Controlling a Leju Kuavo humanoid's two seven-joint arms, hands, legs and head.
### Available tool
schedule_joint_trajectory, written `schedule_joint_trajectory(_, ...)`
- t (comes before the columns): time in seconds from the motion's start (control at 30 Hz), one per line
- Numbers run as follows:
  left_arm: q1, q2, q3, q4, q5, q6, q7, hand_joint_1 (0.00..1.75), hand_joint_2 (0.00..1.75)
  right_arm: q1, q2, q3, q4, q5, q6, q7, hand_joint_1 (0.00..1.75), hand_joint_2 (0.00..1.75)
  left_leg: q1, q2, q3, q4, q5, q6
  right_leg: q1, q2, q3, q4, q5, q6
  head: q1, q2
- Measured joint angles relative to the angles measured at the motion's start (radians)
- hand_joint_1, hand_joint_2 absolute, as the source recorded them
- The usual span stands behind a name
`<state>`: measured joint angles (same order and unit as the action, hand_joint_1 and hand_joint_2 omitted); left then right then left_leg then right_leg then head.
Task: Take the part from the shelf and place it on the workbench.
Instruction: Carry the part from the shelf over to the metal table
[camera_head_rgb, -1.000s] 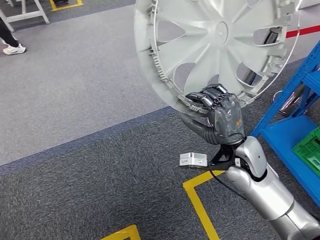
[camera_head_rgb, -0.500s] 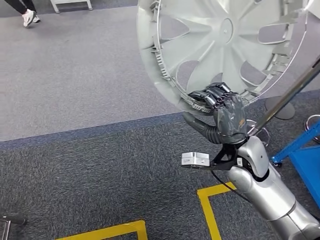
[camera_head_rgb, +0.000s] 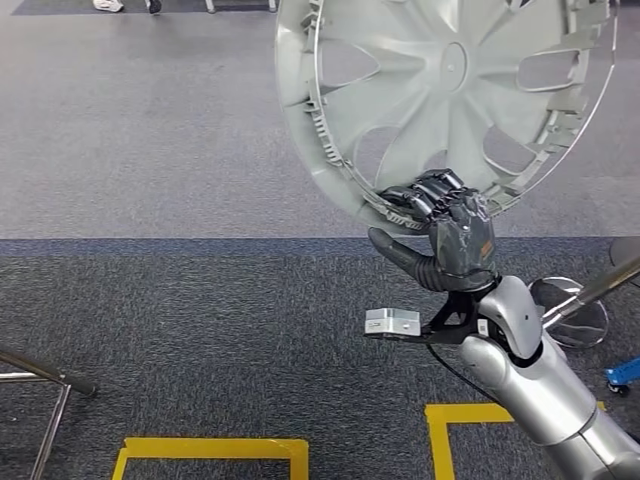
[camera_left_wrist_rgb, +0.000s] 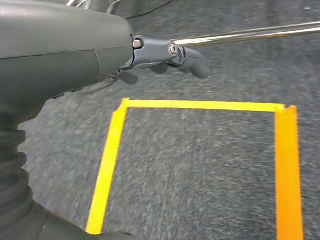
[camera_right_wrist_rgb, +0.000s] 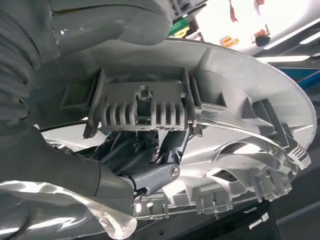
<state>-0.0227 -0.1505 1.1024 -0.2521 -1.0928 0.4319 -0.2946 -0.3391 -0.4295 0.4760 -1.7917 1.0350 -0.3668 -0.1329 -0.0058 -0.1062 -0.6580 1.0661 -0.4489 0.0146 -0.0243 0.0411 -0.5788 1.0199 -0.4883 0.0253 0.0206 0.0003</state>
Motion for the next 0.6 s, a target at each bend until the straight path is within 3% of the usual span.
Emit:
schedule_joint_trajectory(0.07, -0.003, -0.002, 0.008, -0.001, 0.012, -0.009, 0.029, 0.00, 1.75, -0.005, 0.005, 0.001, 0.000, 0.001, 0.008, 0.001, 1.75, 1.75, -0.001, 0.065, -0.042, 0.096, -0.051, -0.010, 0.002, -0.031, 0.011, -0.005, -0.003, -0.009, -0.003, 0.000)
schedule_joint_trajectory(0.13, -0.006, -0.005, 0.025, -0.005, 0.034, -0.021, 0.078, 0.00, 1.75, -0.016, 0.013, 0.005, 0.001, 0.004, 0.021, 0.001, 1.75, 1.75, 0.005, 0.091, -0.099, 0.216, -0.095, -0.017, 0.005, -0.061, 0.018, -0.004, -0.009, -0.013, -0.003, 0.000)
schedule_joint_trajectory(0.17, -0.006, -0.007, 0.036, -0.008, 0.045, -0.028, 0.103, 0.00, 1.75, -0.021, 0.019, 0.009, 0.001, 0.006, 0.028, 0.002, 1.75, 1.75, 0.008, 0.094, -0.112, 0.241, -0.095, -0.020, 0.006, -0.075, 0.021, -0.004, -0.012, -0.013, -0.003, 0.000)
schedule_joint_trajectory(0.2, -0.006, -0.010, 0.046, -0.011, 0.055, -0.034, 0.125, 0.00, 1.75, -0.027, 0.026, 0.013, 0.003, 0.006, 0.032, 0.003, 1.75, 1.75, 0.011, 0.096, -0.106, 0.226, -0.076, -0.021, 0.006, -0.088, 0.025, -0.004, -0.015, -0.012, -0.004, 0.000)
schedule_joint_trajectory(0.23, -0.006, -0.012, 0.057, -0.016, 0.064, -0.041, 0.143, 0.00, 1.75, -0.032, 0.032, 0.018, 0.004, 0.006, 0.036, 0.004, 1.75, 1.75, 0.012, 0.104, -0.080, 0.173, -0.042, -0.021, 0.006, -0.101, 0.030, -0.004, -0.019, -0.011, -0.004, 0.000)
schedule_joint_trajectory(0.3, -0.008, -0.018, 0.078, -0.025, 0.080, -0.060, 0.174, 0.00, 1.75, -0.046, 0.044, 0.026, 0.008, 0.005, 0.041, 0.007, 1.75, 1.75, 0.005, 0.141, -0.017, 0.044, 0.011, -0.017, 0.009, -0.125, 0.040, -0.003, -0.029, -0.004, -0.004, 0.000)
schedule_joint_trajectory(0.37, -0.012, -0.023, 0.098, -0.035, 0.092, -0.079, 0.196, 0.00, 1.75, -0.061, 0.053, 0.034, 0.014, 0.004, 0.044, 0.008, 1.75, 1.75, -0.005, 0.166, 0.010, -0.016, 0.019, -0.005, 0.013, -0.147, 0.045, -0.004, -0.037, 0.007, -0.004, 0.000)
schedule_joint_trajectory(0.43, -0.014, -0.028, 0.116, -0.044, 0.103, -0.099, 0.212, 0.00, 1.75, -0.076, 0.063, 0.043, 0.021, 0.001, 0.047, 0.008, 1.75, 1.75, -0.010, 0.150, 0.010, -0.022, 0.016, 0.009, 0.014, -0.168, 0.051, -0.008, -0.042, 0.019, -0.004, 0.000)
schedule_joint_trajectory(0.47, -0.013, -0.030, 0.125, -0.048, 0.109, -0.109, 0.218, 0.00, 1.75, -0.083, 0.069, 0.048, 0.025, 0.000, 0.048, 0.009, 1.75, 1.75, -0.009, 0.138, 0.014, -0.027, 0.017, 0.016, 0.012, -0.163, 0.052, -0.005, -0.049, 0.024, -0.003, 0.000)
schedule_joint_trajectory(0.53, -0.015, -0.036, 0.140, -0.057, 0.118, -0.125, 0.227, 0.00, 1.75, -0.095, 0.076, 0.056, 0.032, -0.004, 0.050, 0.011, 1.75, 1.75, -0.003, 0.117, 0.022, -0.035, 0.020, 0.029, 0.008, -0.113, 0.029, 0.046, -0.083, 0.029, 0.000, 0.000)
schedule_joint_trajectory(0.6, -0.019, -0.039, 0.152, -0.063, 0.122, -0.138, 0.231, 0.00, 1.75, -0.101, 0.078, 0.062, 0.039, -0.007, 0.051, 0.012, 1.75, 1.75, -0.001, 0.093, 0.023, -0.036, 0.019, 0.037, 0.006, -0.058, -0.042, 0.176, -0.136, 0.029, 0.006, 0.000)
